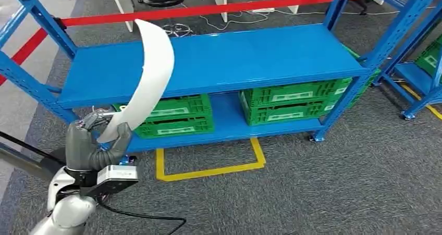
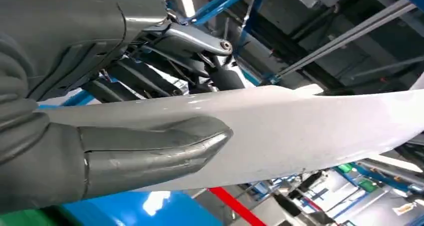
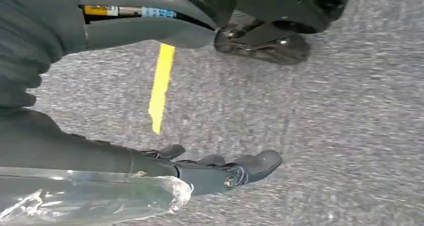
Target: Take the parts from the cabinet and place them on the table.
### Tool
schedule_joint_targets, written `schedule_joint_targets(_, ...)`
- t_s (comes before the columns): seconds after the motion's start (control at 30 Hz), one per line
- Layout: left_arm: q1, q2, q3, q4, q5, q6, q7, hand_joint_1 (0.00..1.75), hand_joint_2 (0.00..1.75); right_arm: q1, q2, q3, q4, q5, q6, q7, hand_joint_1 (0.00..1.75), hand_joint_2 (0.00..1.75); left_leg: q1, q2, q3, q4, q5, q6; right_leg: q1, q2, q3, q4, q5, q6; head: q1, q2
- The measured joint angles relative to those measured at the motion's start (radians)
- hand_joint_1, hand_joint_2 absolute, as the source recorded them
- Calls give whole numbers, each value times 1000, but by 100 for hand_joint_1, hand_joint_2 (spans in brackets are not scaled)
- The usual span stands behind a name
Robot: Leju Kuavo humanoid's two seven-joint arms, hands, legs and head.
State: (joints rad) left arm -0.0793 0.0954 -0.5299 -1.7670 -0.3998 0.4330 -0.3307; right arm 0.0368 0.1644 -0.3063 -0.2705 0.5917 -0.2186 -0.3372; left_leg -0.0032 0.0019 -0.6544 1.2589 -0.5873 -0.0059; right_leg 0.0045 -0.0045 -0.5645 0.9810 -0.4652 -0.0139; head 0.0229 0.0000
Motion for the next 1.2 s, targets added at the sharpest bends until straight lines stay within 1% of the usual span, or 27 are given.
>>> schedule_joint_targets(0.07, -1, 0, 0, 0, 0, 0, 0, 175, 175, 0, 0, 0, 0, 0, 0, 0, 0, 175, -5, 0, 108, -157, 66, 14, 3, 2, -17, 5, 10, 1, 0, 0)
schedule_joint_targets(0.1, -2, 0, -1, 0, 0, 0, 0, 175, 175, 0, 1, 0, 0, 0, 0, 0, 0, 175, -11, 0, 170, -246, 78, 25, 3, 2, -19, 7, 15, 3, 0, 0)
schedule_joint_targets(0.13, -4, 0, -1, 0, 0, 0, 0, 175, 175, -1, 3, 0, 0, 0, 2, 0, 0, 175, -14, 0, 196, -293, 65, 32, 7, 2, -24, 8, 20, 9, 1, 0)
schedule_joint_targets(0.17, -5, 0, -1, 0, 0, 0, 0, 175, 175, -2, 3, 0, 0, 0, 2, 0, 0, 175, -16, 0, 191, -296, 69, 29, 4, 0, -28, 8, 28, 15, 2, 0)
schedule_joint_targets(0.27, -4, 1, -1, 0, 0, 0, 0, 175, 175, 0, 4, 0, 0, 0, 3, 0, 0, 175, -15, 0, 182, -311, 91, 43, 3, 0, -34, 6, 42, 33, 0, 0)
schedule_joint_targets(0.3, -5, 0, -2, 0, 0, 0, 0, 175, 175, -1, 3, 0, 0, 0, 2, 0, 0, 175, -11, 5, 178, -314, 101, 44, 1, 3, -45, 21, 19, 36, 2, 0)
schedule_joint_targets(0.33, -7, 0, -1, 0, 0, 0, 0, 175, 175, -1, 3, 0, 0, 0, 2, 0, 0, 175, -10, 5, 167, -313, 107, 51, 1, 3, -64, 62, -29, 43, 5, 0)
schedule_joint_targets(0.4, -5, -1, -1, 0, 0, -1, 0, 175, 175, 0, 3, 0, 0, 0, 2, 0, 0, 175, -11, 5, 143, -312, 124, 53, -5, 3, -117, 222, -133, 54, 5, 0)
schedule_joint_targets(0.43, -4, -1, -2, 0, 0, -1, 0, 175, 175, 0, 3, 0, 0, 0, 2, 0, 0, 175, -11, 5, 131, -310, 133, 52, -6, 3, -136, 288, -159, 59, 6, 0)
schedule_joint_targets(0.47, -3, -1, -2, 0, 0, -1, 0, 175, 175, 0, 3, 0, 0, 0, 2, 0, 0, 175, -10, 6, 118, -309, 141, 51, -9, 3, -136, 317, -158, 63, 6, 0)
schedule_joint_targets(0.5, -2, -1, -1, 0, 0, -1, 0, 175, 175, 0, 3, 0, 0, 0, 2, 0, 0, 175, -10, 6, 105, -307, 149, 48, -13, 3, -112, 298, -131, 66, 6, 0)
schedule_joint_targets(0.57, -2, -1, -1, 0, 0, -1, 0, 175, 175, -1, 3, 0, -1, 0, 2, 0, 0, 175, -7, 5, 84, -297, 159, 40, -20, 2, -10, 151, -64, 71, 6, 0)
schedule_joint_targets(0.6, -2, -1, -2, 0, 0, -1, 0, 175, 175, -2, 3, 0, -2, 0, 2, 0, 0, 175, -8, 5, 77, -288, 161, 36, -24, 2, 53, 59, -51, 74, 6, 0)
schedule_joint_targets(0.63, -2, -1, -1, 0, 0, -1, 0, 175, 175, -5, 3, 0, -2, 0, 2, 0, 0, 175, -12, 4, 67, -281, 162, 31, -22, 4, 97, 3, -76, 75, 8, 0)
schedule_joint_targets(0.67, -4, -1, -2, 0, 0, -1, 0, 175, 175, -6, 3, 0, -2, 0, 2, 0, 0, 175, -13, 4, 62, -274, 167, 24, -20, 9, 91, 3, -70, 63, 3, 0)
schedule_joint_targets(0.73, -3, -1, -2, 0, -1, -1, 0, 175, 175, -2, 3, 0, -2, 0, 2, 0, 0, 175, -10, 4, 59, -271, 177, 15, -16, 8, 75, 4, -70, 50, 4, 0)
schedule_joint_targets(0.77, -3, 0, -2, 0, -1, -1, 0, 175, 175, 2, 3, 0, -2, 0, 2, 0, 0, 175, -9, 3, 56, -269, 180, 9, -17, 7, 66, 0, -63, 37, 5, 0)
schedule_joint_targets(0.8, -2, 0, -2, 0, -1, -1, 0, 175, 175, 1, 3, 0, -2, 0, 2, 0, 0, 175, -6, 1, 49, -260, 161, 3, -19, 3, 63, -1, -55, 24, 4, 0)
schedule_joint_targets(0.83, -2, 0, -3, 0, -1, -1, 0, 175, 175, -1, 3, 0, -2, 0, 2, 0, 0, 175, -5, 1, 35, -229, 115, -2, -18, 3, 63, -1, -48, 14, -1, 0)
schedule_joint_targets(0.9, -2, 0, -3, 0, -1, -1, 0, 175, 175, -2, 3, 0, -2, 0, 2, 0, 0, 175, -1, 1, -14, -76, 4, -10, -15, 2, 40, 1, -30, 3, -2, 0)
schedule_joint_targets(0.93, -1, 0, -4, 0, -1, -1, 0, 175, 175, 0, 3, 0, -2, 0, 2, 0, 0, 175, 1, 1, -35, -1, -27, -11, -12, 1, 29, 2, -23, 2, -2, 0)
schedule_joint_targets(0.97, 0, 0, -5, 0, -1, -1, 0, 175, 175, 1, 3, 0, -2, 0, 2, 0, 0, 175, 1, 1, -39, 34, -33, -11, -10, 0, 20, 3, -17, 2, -2, 0)
schedule_joint_targets(1.0, 1, 0, -5, 0, -1, -1, 0, 175, 175, 1, 3, -1, -2, 0, 2, 0, 0, 175, 2, 1, -22, 27, -19, -9, -9, 0, 11, 4, -11, 3, -2, 0)
schedule_joint_targets(1.03, 0, 1, -5, 0, -1, -1, 0, 175, 175, 1, 3, -1, -2, 0, 2, 0, 0, 175, 1, 1, 11, -19, 11, -6, -7, 1, 3, 7, -7, 3, -2, 0)
schedule_joint_targets(1.1, -1, 1, -6, 0, -1, -1, 0, 175, 175, 0, 3, -1, -2, 0, 2, 0, 0, 175, -1, 1, 130, -201, 80, 7, -5, 3, -6, 11, 0, 6, -2, 0)
schedule_joint_targets(1.13, -3, 1, -6, 0, -1, -1, 0, 175, 175, 0, 4, -1, -2, 0, 2, 0, 0, 175, -6, 0, 170, -269, 71, 15, -3, 3, -9, 11, 4, 9, -2, 0)
schedule_joint_targets(1.2, -3, 1, -6, 0, -1, -1, 0, 175, 175, -1, 4, -1, -2, 0, 2, 0, 0, 175, -9, 0, 173, -287, 75, 20, -2, 2, -15, 13, 15, 21, -1, 0)
